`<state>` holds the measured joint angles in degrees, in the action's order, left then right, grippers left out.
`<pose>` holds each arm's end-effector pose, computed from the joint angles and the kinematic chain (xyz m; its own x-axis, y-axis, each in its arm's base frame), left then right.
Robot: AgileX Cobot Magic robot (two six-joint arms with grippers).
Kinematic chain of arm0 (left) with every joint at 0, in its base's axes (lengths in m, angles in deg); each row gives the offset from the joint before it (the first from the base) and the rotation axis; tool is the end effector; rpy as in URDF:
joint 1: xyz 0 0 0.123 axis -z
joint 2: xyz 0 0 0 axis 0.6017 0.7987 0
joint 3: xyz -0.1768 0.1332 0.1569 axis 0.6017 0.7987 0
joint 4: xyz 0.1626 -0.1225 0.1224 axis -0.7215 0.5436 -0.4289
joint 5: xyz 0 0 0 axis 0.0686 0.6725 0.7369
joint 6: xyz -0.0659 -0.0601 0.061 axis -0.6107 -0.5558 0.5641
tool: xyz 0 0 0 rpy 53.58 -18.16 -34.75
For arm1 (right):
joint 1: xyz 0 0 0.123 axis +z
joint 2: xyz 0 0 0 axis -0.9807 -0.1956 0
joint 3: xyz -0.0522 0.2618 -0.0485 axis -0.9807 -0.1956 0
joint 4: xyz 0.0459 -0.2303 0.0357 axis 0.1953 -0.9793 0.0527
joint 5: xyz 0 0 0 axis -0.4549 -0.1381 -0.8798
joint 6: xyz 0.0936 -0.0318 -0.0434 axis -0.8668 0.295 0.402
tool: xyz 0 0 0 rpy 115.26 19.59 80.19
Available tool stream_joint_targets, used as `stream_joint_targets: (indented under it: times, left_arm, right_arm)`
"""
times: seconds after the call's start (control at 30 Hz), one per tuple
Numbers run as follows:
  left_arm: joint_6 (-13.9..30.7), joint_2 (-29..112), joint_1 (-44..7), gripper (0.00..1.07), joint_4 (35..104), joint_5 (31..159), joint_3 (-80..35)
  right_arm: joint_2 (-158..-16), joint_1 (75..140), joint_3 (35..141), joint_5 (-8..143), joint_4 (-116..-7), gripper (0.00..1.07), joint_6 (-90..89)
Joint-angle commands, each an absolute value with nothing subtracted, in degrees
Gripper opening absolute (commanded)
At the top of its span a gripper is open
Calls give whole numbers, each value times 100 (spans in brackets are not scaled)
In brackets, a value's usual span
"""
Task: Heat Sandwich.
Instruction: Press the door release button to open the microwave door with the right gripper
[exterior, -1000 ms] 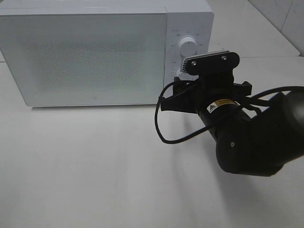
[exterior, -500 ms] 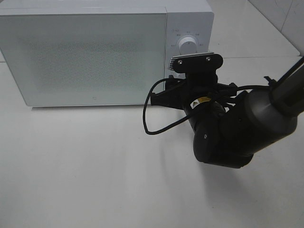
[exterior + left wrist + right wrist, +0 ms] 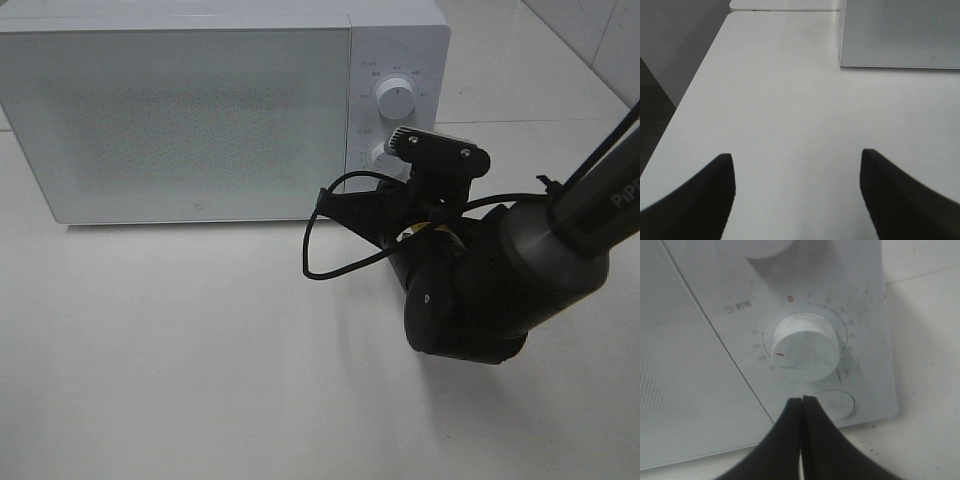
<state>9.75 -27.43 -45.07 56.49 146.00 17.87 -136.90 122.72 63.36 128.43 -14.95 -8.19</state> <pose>0.0082 -0.0019 0.2657 -0.4563 0.0100 -0.8898 -0.0821 0.9952 0.0533 0.2945 0.1858 0.1038 -0.2027 0.2891 -0.9356 0.0292 0.9568 0.2894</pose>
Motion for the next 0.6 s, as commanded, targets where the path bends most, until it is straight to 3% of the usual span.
stream_joint_targets:
  times: [0.03, 0.23, 0.6]
  left_arm:
    - [940, -2835, -4467, 68, 5627, 14520, 1798]
    - [940, -2835, -4467, 68, 5627, 14520, 1798]
    - [940, -2835, -4467, 68, 5627, 14520, 1798]
  right_arm:
    - [-13684, 12272, 6387, 12614, -1713, 0, -2113]
    - [-13684, 12272, 6387, 12585, -1839, 0, -4245]
    - [-13684, 11929, 6410, 12333, -2074, 0, -5242]
